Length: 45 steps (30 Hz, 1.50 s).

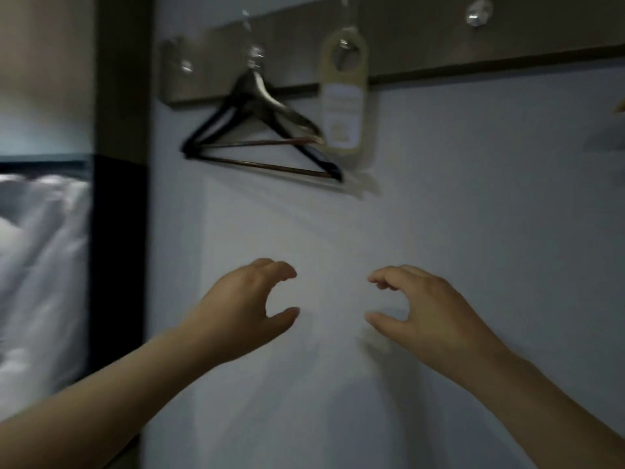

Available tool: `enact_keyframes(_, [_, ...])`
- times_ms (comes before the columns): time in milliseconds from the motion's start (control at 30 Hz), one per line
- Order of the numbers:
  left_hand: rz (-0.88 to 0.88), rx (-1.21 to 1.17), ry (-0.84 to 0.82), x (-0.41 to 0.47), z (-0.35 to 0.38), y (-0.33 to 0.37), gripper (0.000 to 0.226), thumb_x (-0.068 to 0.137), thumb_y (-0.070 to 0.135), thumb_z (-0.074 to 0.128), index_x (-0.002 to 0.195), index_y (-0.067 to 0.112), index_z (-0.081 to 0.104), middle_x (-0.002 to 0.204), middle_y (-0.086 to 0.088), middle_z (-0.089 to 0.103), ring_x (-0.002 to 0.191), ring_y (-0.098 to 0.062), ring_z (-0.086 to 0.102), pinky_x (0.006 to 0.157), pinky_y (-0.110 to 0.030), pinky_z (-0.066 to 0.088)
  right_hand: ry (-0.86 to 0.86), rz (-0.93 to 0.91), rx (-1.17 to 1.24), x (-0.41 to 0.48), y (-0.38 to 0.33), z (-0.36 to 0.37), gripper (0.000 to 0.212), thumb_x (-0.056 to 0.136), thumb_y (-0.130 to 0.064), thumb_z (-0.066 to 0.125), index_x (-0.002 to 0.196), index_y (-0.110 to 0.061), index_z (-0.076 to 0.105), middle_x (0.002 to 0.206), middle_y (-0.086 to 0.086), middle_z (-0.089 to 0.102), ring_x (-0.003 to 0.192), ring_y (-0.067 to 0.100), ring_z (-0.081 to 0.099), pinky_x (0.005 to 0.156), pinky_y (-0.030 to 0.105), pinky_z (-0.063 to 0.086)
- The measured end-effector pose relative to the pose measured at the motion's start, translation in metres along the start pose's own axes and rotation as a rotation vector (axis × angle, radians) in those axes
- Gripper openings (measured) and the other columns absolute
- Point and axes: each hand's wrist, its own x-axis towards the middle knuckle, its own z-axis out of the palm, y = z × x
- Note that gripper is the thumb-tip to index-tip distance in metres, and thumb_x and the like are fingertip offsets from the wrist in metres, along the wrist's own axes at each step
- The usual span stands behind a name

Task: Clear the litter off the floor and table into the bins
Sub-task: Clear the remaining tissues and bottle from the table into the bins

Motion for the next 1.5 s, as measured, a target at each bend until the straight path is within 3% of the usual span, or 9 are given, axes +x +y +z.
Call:
enact_keyframes(167, [-0.179,0.154,0.015,-0.073,-0.081,-0.074,0.049,0.083,0.044,0.064,0.127,0.026,0.053,0.122,0.009,0.057,0.109,-0.01,0.057,0.092,-0.022,0.044,-0.02,-0.221,0.139,0.04,-0.108,0.052,0.043,0.084,-0.043,0.065,0.125,-0.035,0.054,0.112,-0.021,0.054,0.106,-0.002,0.049,0.087,0.014,0.036])
enact_keyframes(433, [-0.457,0.393,-0.02,-0.23,-0.232,-0.17,0.051,0.082,0.047,0.065,0.128,0.031,0.053,0.122,0.012,0.057,0.108,-0.008,0.058,0.092,-0.028,0.049,-0.075,-0.506,0.393,0.051,-0.337,0.116,0.052,0.082,-0.045,0.068,0.13,-0.031,0.052,0.117,-0.015,0.056,0.109,0.004,0.053,0.089,0.022,0.046])
enact_keyframes(567, [-0.565,0.479,-0.04,-0.307,-0.296,-0.204,0.049,0.08,0.048,0.065,0.126,0.037,0.05,0.118,0.017,0.055,0.096,0.004,0.054,0.075,-0.005,0.044,-0.116,-0.604,0.483,0.043,-0.445,0.142,0.05,0.081,-0.043,0.069,0.128,-0.032,0.053,0.119,-0.013,0.056,0.113,0.005,0.052,0.091,0.022,0.043])
enact_keyframes(767, [-0.68,0.572,-0.039,-0.396,-0.364,-0.25,0.051,0.082,0.047,0.064,0.129,0.034,0.048,0.122,0.016,0.054,0.103,0.003,0.052,0.077,-0.006,0.041,-0.163,-0.733,0.569,0.03,-0.569,0.178,0.05,0.081,-0.043,0.068,0.128,-0.033,0.053,0.122,-0.014,0.057,0.113,0.003,0.052,0.087,0.016,0.038])
enact_keyframes(1033, [-0.773,0.578,-0.002,-0.445,-0.39,-0.315,0.051,0.084,0.046,0.061,0.131,0.031,0.047,0.125,0.013,0.054,0.109,0.001,0.052,0.089,-0.015,0.046,-0.234,-0.834,0.555,0.053,-0.653,0.236,0.052,0.082,-0.045,0.066,0.13,-0.033,0.051,0.121,-0.016,0.055,0.111,0.002,0.05,0.091,0.019,0.04])
enact_keyframes(1300, [-0.806,0.618,0.012,-0.425,-0.381,-0.418,0.05,0.085,0.045,0.061,0.13,0.028,0.049,0.125,0.01,0.055,0.11,-0.002,0.053,0.094,-0.021,0.048,-0.228,-0.86,0.588,0.136,-0.698,0.314,0.051,0.083,-0.047,0.066,0.13,-0.035,0.051,0.122,-0.018,0.056,0.111,0.002,0.052,0.089,0.016,0.039])
enact_keyframes(1500, [-0.837,0.617,0.019,-0.418,-0.367,-0.512,0.05,0.084,0.047,0.061,0.13,0.03,0.049,0.123,0.013,0.055,0.108,0.001,0.052,0.091,-0.012,0.044,-0.264,-0.874,0.604,0.197,-0.733,0.384,0.051,0.083,-0.046,0.066,0.13,-0.034,0.051,0.125,-0.017,0.055,0.116,0.002,0.05,0.095,0.017,0.038])
